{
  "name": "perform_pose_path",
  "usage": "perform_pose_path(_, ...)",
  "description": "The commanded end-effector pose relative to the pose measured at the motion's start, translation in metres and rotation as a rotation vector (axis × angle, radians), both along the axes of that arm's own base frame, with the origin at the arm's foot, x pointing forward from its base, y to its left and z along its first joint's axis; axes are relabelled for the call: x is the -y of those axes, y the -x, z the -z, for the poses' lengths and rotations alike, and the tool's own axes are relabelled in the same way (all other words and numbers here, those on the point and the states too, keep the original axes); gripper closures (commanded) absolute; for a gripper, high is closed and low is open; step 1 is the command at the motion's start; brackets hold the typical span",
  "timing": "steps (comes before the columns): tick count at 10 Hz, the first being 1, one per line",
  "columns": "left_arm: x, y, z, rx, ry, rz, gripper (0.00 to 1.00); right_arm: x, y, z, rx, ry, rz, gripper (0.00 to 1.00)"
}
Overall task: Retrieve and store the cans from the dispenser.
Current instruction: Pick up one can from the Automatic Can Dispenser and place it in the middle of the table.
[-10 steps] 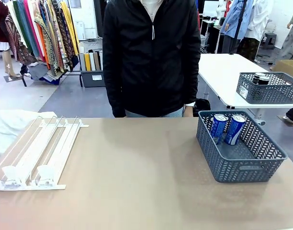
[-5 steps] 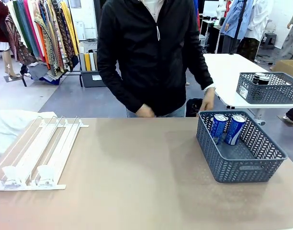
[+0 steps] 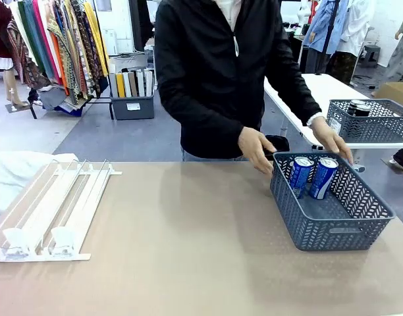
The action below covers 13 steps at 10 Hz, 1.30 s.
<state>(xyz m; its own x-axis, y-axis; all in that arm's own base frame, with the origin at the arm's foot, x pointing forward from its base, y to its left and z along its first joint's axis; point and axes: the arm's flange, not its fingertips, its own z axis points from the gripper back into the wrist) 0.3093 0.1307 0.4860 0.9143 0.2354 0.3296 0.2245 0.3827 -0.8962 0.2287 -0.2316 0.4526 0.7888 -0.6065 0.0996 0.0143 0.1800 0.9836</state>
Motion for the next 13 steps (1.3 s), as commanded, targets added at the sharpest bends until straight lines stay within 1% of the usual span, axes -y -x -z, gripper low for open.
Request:
perform_pose_path(1,0.0017,-0.0003,-0.0006,0.014,0.018,-0.002,0.00,0.0005,0.0037,-0.0005,0.002,0.013,-0.017,0.00)
perform_pose_path(13,0.0017,-0.0003,-0.0006,0.014,0.018,-0.002,0.00,0.0005,0.0037,-0.0005,0.002,0.013,-0.017,0.00)
